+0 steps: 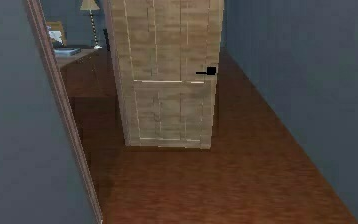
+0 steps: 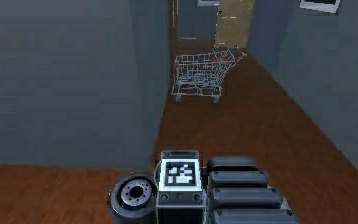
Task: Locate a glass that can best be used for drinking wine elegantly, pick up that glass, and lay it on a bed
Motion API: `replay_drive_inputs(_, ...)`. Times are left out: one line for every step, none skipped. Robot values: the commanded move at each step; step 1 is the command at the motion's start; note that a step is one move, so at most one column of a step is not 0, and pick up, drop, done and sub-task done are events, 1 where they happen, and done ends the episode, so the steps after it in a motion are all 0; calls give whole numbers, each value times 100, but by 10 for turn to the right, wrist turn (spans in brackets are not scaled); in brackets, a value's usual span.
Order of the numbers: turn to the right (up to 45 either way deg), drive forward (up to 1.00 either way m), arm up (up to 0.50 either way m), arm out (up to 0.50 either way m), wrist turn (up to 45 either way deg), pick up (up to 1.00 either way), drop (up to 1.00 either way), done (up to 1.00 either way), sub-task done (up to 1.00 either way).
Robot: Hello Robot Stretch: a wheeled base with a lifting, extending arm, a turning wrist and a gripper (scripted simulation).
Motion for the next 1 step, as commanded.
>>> replay_drive_inputs(-90, 0, 0, 0, 0, 0, 0, 0, 0)
